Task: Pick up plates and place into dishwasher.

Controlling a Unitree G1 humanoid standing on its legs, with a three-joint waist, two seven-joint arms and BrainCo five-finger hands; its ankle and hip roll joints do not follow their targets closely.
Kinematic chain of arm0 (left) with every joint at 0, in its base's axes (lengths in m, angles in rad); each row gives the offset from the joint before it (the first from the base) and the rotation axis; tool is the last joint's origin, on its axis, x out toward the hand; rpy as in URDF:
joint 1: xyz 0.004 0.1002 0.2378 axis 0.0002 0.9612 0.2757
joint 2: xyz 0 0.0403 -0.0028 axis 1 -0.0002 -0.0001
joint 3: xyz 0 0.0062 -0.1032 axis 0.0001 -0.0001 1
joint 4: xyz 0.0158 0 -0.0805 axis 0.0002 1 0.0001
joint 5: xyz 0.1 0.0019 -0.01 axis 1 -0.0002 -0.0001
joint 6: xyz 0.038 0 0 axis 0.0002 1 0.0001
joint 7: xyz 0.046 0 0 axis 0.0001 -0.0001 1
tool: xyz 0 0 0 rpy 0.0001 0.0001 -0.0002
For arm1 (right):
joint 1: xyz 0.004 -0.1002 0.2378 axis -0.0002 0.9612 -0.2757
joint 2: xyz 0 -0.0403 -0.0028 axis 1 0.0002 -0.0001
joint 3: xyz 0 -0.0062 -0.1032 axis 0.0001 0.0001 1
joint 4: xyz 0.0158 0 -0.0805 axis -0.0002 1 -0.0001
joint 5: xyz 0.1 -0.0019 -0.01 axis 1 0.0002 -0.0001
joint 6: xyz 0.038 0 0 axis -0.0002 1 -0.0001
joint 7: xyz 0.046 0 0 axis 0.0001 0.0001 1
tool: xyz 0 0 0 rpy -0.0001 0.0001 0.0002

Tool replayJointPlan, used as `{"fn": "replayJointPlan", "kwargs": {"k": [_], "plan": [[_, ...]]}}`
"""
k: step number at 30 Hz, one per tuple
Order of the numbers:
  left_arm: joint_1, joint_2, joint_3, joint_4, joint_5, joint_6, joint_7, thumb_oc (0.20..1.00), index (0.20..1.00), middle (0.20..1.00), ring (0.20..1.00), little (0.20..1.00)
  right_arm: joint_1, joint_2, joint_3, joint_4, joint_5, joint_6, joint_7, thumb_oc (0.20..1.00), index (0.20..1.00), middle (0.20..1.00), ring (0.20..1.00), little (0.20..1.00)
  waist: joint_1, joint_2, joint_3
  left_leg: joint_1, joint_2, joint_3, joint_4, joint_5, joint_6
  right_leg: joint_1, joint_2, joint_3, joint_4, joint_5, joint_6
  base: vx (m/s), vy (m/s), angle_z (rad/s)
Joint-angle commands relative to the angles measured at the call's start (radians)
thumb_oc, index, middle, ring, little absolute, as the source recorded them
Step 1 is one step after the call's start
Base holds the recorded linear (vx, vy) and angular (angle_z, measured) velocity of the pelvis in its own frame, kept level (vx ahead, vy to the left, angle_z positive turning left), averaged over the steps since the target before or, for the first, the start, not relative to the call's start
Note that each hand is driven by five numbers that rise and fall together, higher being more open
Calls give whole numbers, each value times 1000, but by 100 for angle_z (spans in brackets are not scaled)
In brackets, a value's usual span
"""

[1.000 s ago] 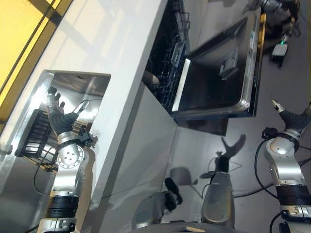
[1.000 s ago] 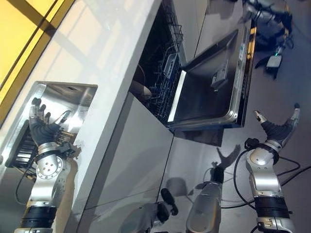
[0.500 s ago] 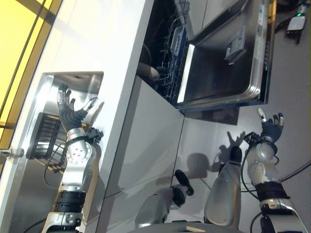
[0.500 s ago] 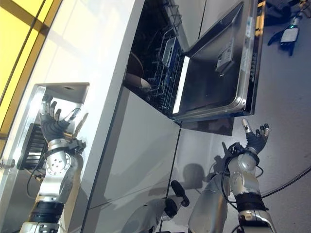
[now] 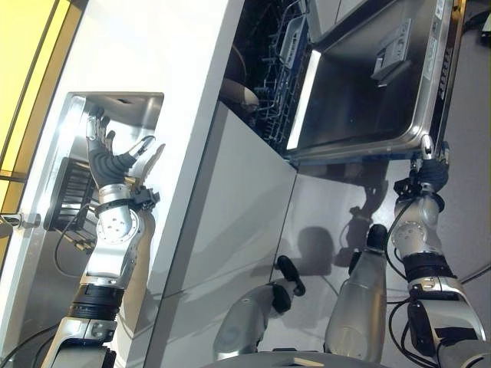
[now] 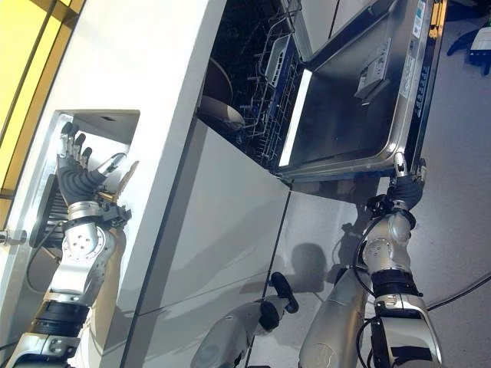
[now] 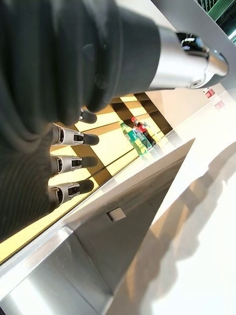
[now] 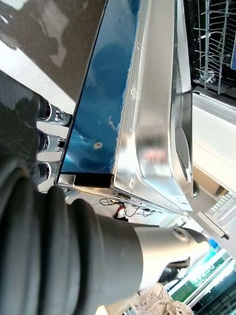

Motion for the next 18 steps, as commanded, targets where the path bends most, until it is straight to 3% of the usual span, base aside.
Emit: {"fn": "replayJointPlan", "kwargs": {"k": [1,7,18], "plan": [[-11,1,56,-38,-14,-13,-5,1000,1000,1000,1000,1000,-221,-79,73,-264,-159,2,145,1000,1000,1000,1000,1000,4,149,103,-92,-2,-75,87,-4,-7,6,-50,81,139,-64,20,0,0,0],[-9,8,78,-44,-26,9,-32,1000,1000,1000,1000,1000,-180,-107,165,-421,-281,175,299,1000,1000,1000,1000,1000,17,109,84,-79,7,-77,70,8,-10,35,-44,59,116,-56,21,2,-7,0],[-34,17,87,-45,-5,17,-56,1000,1000,1000,1000,1000,-150,-65,271,-553,-371,228,376,1000,1000,1000,1000,1000,90,-15,33,-34,28,-108,57,16,-14,171,-47,-52,35,-20,30,33,-80,14]]}}
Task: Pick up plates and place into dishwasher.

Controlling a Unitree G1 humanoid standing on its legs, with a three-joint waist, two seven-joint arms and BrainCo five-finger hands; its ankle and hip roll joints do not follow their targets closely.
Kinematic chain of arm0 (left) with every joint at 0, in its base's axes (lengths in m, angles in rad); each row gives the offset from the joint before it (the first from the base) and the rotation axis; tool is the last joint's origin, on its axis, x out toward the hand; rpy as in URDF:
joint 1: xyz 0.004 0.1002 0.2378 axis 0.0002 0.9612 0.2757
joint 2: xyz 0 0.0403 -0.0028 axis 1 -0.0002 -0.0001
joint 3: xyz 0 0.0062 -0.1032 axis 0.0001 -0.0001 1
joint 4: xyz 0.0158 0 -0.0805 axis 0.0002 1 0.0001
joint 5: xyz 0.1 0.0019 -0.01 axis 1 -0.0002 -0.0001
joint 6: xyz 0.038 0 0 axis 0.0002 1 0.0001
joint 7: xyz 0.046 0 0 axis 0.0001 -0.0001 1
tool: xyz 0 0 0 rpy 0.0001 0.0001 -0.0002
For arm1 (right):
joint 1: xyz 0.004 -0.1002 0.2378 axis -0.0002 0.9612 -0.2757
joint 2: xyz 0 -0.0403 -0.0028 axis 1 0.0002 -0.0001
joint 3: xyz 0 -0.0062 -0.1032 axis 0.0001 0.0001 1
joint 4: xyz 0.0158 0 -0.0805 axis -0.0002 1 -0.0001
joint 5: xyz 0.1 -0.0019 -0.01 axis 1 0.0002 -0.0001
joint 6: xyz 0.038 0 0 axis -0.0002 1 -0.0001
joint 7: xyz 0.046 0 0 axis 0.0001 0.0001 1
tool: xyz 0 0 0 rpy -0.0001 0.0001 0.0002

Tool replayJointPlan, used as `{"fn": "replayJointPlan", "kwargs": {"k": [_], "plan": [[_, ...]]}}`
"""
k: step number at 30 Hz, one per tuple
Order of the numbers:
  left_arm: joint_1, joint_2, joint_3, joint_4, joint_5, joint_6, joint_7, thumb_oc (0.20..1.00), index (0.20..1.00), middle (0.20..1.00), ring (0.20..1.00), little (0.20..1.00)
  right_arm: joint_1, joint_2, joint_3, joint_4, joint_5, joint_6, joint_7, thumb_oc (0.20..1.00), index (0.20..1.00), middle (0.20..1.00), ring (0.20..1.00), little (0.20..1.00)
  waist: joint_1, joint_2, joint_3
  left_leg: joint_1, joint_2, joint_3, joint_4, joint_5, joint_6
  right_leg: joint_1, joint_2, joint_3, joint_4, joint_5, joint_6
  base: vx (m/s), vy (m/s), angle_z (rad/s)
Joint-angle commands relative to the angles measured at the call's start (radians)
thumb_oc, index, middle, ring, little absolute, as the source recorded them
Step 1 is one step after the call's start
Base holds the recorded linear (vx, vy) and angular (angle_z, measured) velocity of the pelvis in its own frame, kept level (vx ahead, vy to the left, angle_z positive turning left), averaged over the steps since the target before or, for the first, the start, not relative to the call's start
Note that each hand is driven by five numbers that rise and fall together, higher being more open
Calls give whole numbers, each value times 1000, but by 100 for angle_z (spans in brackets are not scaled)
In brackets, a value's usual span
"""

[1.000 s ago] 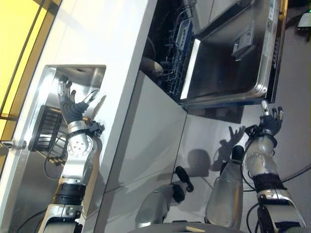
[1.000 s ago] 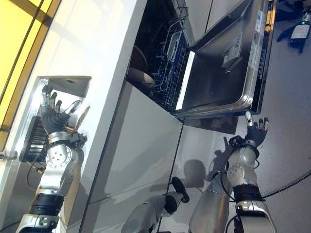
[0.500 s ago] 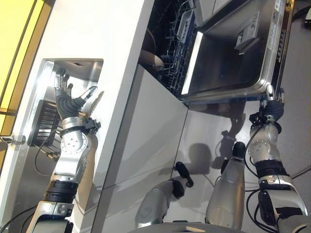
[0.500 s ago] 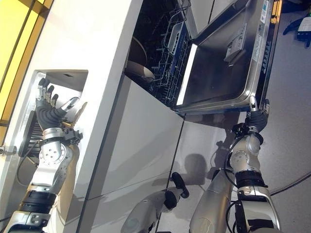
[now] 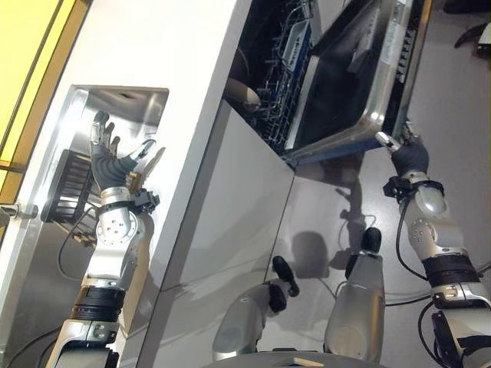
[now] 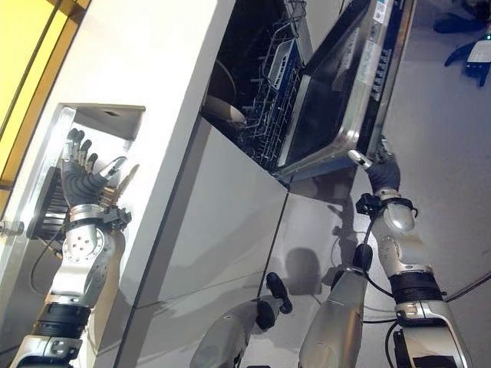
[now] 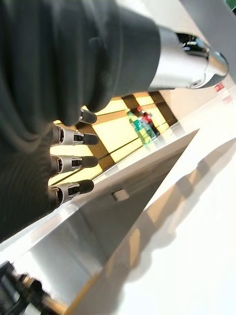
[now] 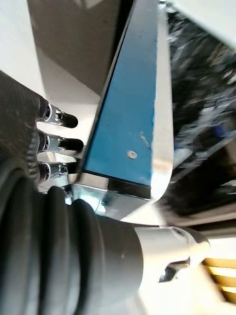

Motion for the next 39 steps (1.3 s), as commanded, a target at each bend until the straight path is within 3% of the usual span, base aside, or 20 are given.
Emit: {"fn": "replayJointPlan", "kwargs": {"k": [1,15,20,29,39], "plan": [[-36,73,67,-55,11,-19,3,1000,1000,1000,1000,1000,-203,83,114,-260,-60,-63,146,1000,1000,1000,1000,1000,84,-17,25,-38,-15,-36,47,1,2,98,-69,34,47,-19,58,71,-99,20],[-50,116,86,-42,45,-3,-49,1000,1000,1000,1000,1000,-108,172,116,-275,-70,-134,117,1000,1000,1000,1000,1000,174,-188,-69,53,23,-99,19,-2,1,350,-23,-116,-85,28,62,80,-150,30],[-29,121,107,-35,61,-6,-82,1000,1000,1000,1000,1000,-54,202,115,-272,-71,-154,119,1000,1000,1000,1000,1000,189,-229,-104,95,39,-106,-1,-1,-4,426,13,-144,-140,33,62,55,-140,19],[17,99,131,-41,80,-7,-127,1000,1000,1000,1000,1000,56,220,104,-299,-91,-150,91,1000,1000,1000,1000,1000,183,-258,-177,157,60,-99,-70,30,-7,488,75,-161,-204,24,60,16,-72,-3],[93,49,168,-67,67,-22,-161,1000,1000,1000,1000,1000,207,189,64,-369,-186,-118,18,1000,1000,1000,1000,1000,143,-272,-244,226,72,-74,-164,57,-16,540,135,-141,-288,0,63,-19,11,-6]]}}
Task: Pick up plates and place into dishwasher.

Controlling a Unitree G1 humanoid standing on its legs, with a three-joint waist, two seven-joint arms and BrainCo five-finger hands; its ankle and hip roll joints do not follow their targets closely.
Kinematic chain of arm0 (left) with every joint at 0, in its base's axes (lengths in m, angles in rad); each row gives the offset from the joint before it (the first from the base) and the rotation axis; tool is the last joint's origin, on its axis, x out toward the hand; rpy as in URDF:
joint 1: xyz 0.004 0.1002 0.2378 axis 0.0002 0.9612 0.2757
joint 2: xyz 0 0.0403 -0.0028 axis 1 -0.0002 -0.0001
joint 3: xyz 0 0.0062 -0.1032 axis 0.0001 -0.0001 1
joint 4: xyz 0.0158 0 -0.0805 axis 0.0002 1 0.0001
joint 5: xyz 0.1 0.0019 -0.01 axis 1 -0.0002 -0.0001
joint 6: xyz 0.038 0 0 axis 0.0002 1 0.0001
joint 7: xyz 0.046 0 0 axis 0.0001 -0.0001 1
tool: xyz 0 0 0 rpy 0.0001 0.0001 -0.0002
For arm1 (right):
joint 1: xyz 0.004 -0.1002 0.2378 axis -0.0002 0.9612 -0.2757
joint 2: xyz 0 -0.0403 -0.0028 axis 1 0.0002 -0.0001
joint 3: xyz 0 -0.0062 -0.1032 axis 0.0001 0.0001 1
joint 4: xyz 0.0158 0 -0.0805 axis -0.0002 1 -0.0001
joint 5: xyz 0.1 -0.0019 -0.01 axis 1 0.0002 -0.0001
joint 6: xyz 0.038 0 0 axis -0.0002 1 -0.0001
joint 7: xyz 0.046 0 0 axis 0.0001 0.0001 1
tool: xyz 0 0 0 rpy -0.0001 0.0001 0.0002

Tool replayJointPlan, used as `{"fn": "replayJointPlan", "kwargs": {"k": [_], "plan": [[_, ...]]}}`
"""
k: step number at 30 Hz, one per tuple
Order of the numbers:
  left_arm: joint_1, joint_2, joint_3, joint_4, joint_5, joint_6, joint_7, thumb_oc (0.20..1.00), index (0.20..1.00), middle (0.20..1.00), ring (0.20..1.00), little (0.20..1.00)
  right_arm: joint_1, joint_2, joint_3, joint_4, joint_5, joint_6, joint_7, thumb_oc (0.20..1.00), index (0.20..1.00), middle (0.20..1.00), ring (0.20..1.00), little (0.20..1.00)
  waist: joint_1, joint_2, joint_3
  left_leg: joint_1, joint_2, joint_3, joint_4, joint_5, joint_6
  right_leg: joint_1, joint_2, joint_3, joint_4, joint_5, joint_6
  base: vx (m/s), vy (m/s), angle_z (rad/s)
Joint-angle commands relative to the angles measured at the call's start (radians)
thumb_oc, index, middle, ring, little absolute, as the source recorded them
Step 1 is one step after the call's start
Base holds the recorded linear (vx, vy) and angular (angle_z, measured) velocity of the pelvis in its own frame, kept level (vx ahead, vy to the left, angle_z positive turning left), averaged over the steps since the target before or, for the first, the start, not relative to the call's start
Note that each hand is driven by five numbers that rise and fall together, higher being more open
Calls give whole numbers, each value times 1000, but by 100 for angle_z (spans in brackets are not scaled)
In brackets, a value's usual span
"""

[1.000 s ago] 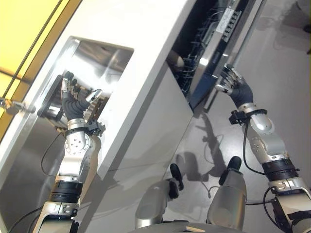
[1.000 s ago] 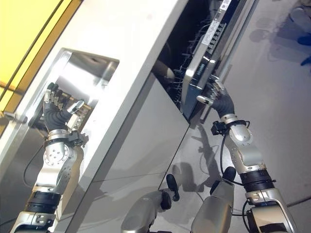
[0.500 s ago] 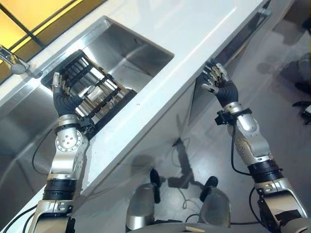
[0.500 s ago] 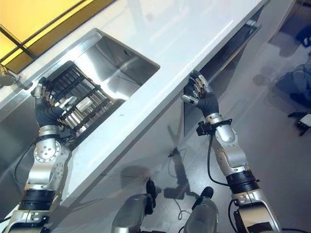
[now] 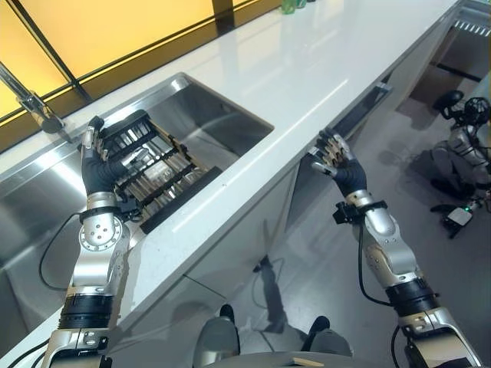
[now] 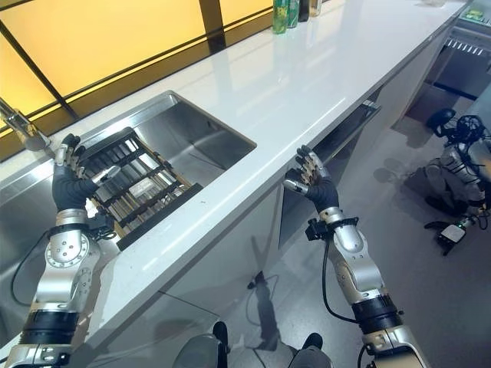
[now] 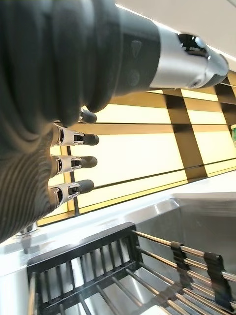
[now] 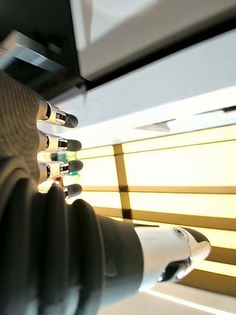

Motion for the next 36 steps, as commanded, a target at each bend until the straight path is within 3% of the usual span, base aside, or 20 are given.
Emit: {"fn": "replayJointPlan", "kwargs": {"k": [1,5,11,13,16,19,20,22,25,27,29,36], "plan": [[25,6,59,-71,17,-56,-10,1000,1000,1000,1000,1000,30,-2,-54,-184,-56,-41,-24,1000,1000,1000,1000,1000,-36,-10,-54,35,-25,41,-99,53,24,93,-18,36,16,-50,41,-18,44,-9],[45,-19,65,-83,-7,-65,-1,1000,1000,1000,1000,1000,40,-20,-65,-280,-125,-49,-10,1000,1000,1000,1000,1000,-46,-21,-79,56,-35,40,-104,42,21,113,-13,49,-23,-42,46,16,92,-15],[43,-51,47,-132,-33,-36,-24,1000,1000,1000,1000,1000,-12,-48,-51,-329,-151,-33,18,1000,1000,1000,1000,1000,-10,-53,-113,69,-70,11,-87,2,26,142,-48,50,-39,-8,58,68,130,-1],[38,-66,32,-135,-45,-35,-40,1000,1000,1000,1000,1000,-20,-40,-48,-323,-148,-40,3,1000,1000,1000,1000,1000,9,-64,-115,60,-85,8,-70,-12,44,143,-59,40,20,-6,57,24,152,10],[32,-77,9,-128,-60,-56,-47,1000,1000,1000,1000,1000,-28,-22,-35,-310,-131,-63,1,1000,1000,1000,1000,1000,31,-67,-98,38,-100,-8,-40,-27,82,99,-73,50,204,12,52,-14,174,30],[31,-87,1,-128,-74,-77,-58,1000,1000,1000,1000,1000,-28,-12,-17,-311,-119,-65,15,1000,1000,1000,1000,1000,43,-64,-83,28,-103,-25,-42,-17,95,68,-55,91,304,21,44,34,86,53],[27,-89,-6,-130,-71,-84,-57,1000,1000,1000,1000,1000,-26,-9,-8,-308,-119,-69,13,1000,1000,1000,1000,1000,41,-68,-77,29,-110,-44,-44,-14,95,64,-26,122,283,4,40,123,-54,64],[6,-100,-41,-126,-74,-95,-67,1000,1000,1000,1000,1000,-4,-23,-12,-297,-115,-78,-12,1000,1000,1000,1000,1000,17,-90,-77,13,-148,-145,-26,-16,98,84,87,223,164,-77,18,162,-98,74],[-23,-113,-79,-115,-35,-103,-46,1000,1000,1000,1000,1000,-7,-38,-20,-260,-84,-98,3,1000,1000,1000,1000,1000,-5,-101,-96,4,-164,-212,-28,-16,86,84,100,291,35,-66,16,134,-108,122],[-36,-129,-110,-111,-30,-106,-31,1000,1000,1000,1000,1000,-19,-39,-23,-249,-67,-88,-14,1000,1000,1000,1000,1000,-28,-104,-106,6,-164,-250,-44,-14,81,65,109,373,-55,-37,26,118,-185,114],[-41,-140,-140,-120,-23,-103,-16,1000,1000,1000,1000,1000,-20,-33,-30,-258,-43,-68,-32,1000,1000,1000,1000,1000,-46,-108,-116,10,-160,-283,-59,-25,81,43,122,448,-60,-17,39,91,-185,102],[6,-133,-143,-190,-36,-81,8,1000,1000,1000,1000,1000,-51,-36,-36,-260,-59,-30,-89,1000,1000,1000,1000,1000,-11,-123,-149,26,-128,-318,-70,-31,51,82,114,391,-130,-16,30,41,-138,59]]}}
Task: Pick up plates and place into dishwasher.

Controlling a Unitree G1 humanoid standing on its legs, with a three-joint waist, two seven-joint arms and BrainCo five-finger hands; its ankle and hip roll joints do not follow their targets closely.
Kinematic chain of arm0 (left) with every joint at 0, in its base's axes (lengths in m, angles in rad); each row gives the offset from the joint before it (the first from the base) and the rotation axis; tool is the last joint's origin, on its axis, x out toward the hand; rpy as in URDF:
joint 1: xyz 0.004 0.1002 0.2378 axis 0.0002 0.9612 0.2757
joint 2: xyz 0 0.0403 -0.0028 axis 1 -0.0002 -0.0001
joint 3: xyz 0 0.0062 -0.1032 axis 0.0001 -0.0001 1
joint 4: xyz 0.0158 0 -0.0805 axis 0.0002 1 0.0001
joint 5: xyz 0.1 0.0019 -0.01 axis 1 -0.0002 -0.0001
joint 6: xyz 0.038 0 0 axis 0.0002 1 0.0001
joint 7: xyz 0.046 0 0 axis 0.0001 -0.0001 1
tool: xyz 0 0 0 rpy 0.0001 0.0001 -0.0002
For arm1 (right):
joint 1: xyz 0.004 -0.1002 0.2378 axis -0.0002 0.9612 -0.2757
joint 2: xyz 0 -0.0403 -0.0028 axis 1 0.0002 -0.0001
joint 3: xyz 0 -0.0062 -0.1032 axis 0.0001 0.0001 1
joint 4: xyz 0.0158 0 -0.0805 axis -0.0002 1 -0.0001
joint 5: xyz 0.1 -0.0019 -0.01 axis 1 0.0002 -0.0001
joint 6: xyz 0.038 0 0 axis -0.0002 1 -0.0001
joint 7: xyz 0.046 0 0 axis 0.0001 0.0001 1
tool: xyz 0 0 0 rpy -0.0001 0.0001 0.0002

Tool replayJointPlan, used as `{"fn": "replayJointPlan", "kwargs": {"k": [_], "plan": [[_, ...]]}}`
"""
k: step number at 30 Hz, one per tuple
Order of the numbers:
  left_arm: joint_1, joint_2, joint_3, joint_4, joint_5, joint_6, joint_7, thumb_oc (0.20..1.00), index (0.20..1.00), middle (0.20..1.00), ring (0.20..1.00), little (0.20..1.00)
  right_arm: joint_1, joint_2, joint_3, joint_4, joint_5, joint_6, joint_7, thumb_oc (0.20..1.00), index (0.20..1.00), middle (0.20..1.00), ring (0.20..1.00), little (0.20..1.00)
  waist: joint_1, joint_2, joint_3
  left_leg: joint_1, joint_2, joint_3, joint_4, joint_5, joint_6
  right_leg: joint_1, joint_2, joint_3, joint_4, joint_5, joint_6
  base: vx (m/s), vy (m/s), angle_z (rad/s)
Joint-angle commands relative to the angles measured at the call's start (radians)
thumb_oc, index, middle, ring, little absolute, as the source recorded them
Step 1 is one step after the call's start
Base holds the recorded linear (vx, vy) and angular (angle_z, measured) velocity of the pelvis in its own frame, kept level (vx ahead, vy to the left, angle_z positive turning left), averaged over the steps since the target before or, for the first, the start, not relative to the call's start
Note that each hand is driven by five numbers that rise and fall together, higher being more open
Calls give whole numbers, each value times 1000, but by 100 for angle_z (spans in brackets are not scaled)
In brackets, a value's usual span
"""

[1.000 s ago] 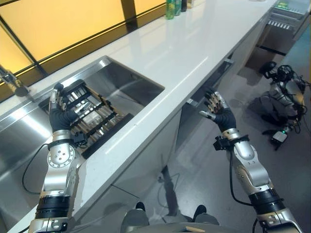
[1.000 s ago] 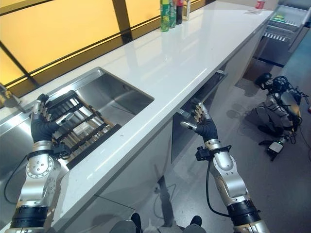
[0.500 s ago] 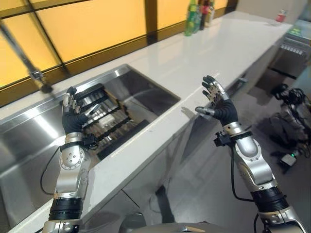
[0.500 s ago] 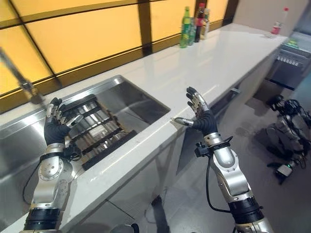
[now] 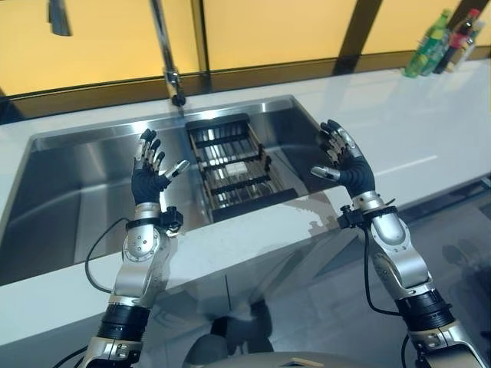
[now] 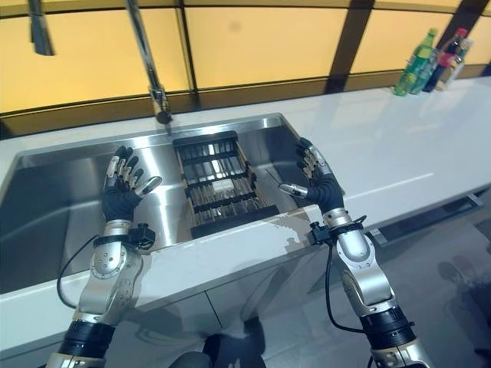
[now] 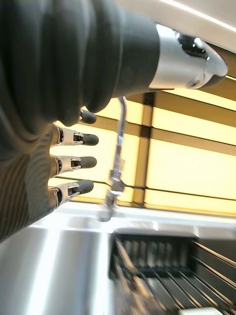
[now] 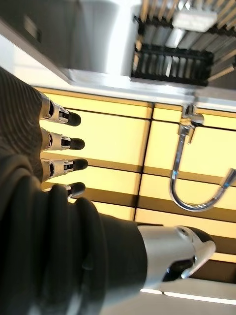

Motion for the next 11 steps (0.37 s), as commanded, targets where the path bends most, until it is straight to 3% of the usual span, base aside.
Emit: {"fn": "replayJointPlan", "kwargs": {"k": [1,11], "plan": [[0,39,19,-91,20,-35,18,1000,1000,1000,1000,1000,-61,5,-37,-65,6,-25,-42,1000,1000,1000,1000,1000,13,-14,-57,71,31,62,63,-149,11,-84,-18,10,-108,216,9,30,-111,23],[46,54,33,-124,-22,-25,21,1000,1000,1000,1000,1000,-82,4,10,-71,-8,-4,-96,1000,1000,1000,1000,1000,34,13,-80,100,87,59,-12,-110,-26,-48,-18,-50,-172,229,10,23,-62,13]]}}
